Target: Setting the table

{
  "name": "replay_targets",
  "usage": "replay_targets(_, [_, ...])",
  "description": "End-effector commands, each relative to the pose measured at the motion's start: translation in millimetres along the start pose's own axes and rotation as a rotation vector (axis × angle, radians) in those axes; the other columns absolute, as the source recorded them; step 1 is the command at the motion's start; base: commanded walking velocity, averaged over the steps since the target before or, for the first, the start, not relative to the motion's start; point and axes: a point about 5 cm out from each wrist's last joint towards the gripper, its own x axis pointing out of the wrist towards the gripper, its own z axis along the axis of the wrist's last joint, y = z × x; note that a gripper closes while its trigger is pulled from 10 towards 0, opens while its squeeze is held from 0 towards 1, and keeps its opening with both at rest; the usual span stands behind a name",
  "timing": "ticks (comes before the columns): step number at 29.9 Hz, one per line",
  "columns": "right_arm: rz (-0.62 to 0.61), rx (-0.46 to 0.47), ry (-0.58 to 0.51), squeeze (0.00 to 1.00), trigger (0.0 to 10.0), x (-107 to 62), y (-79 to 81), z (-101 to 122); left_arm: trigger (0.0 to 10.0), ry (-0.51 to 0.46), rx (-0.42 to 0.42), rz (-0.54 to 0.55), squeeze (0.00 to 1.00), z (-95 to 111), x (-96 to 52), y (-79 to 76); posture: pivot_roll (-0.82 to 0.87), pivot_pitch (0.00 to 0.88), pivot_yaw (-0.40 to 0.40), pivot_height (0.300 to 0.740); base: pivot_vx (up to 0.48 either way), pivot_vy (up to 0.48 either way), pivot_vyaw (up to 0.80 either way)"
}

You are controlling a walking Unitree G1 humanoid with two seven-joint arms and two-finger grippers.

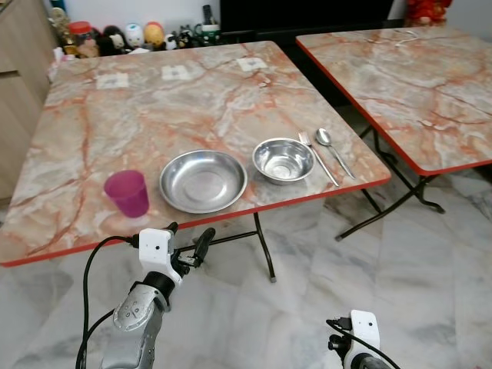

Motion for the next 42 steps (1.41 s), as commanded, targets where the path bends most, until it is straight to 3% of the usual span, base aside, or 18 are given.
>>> replay_targets(1, [0.0, 0.003, -0.003, 0.0, 10.0, 0.1, 0.7, 0, 10.0, -0.011, -0.006, 0.016, 0.0, 4, -1.5, 2.4, 0.04, 0.066, -0.032, 0.74, 0.0, 0.0, 0.0])
replay_targets(7, [0.0, 0.001, -0.002, 0.0, 10.0, 0.8, 2.6, 2, 10.0, -0.022, -0.033, 0.011, 0.0, 10, 0.7, -1.8, 0.04, 0.065, -0.032, 0.74, 0.0, 0.0, 0.0])
replay_targets(9, [0.004, -0.001, -0.003, 0.0, 10.0, 1.7, 6.5, 3, 10.0, -0.048, -0.052, -0.03, 0.0, 18, 2.8, -10.2, 0.04, 0.064, -0.031, 0.74, 0.0, 0.0, 0.0])
replay_targets(28, [0.017, -0.008, -0.012, 0.0, 10.0, 3.9, 17.9, 8, 10.0, -0.079, 0.012, -0.009, 0.0, 24, 0.2, -15.6, 0.05, 0.067, -0.03, 0.74, 0.029, 0.0, 0.0])
replay_targets(42, [-0.007, -0.009, -0.018, 0.0, 10.0, -0.4, -9.2, 9, 10.0, -0.097, 0.031, -0.022, 0.0, 29, 0.6, -19.3, 0.05, 0.066, -0.033, 0.74, 0.333, 0.0, 0.0])
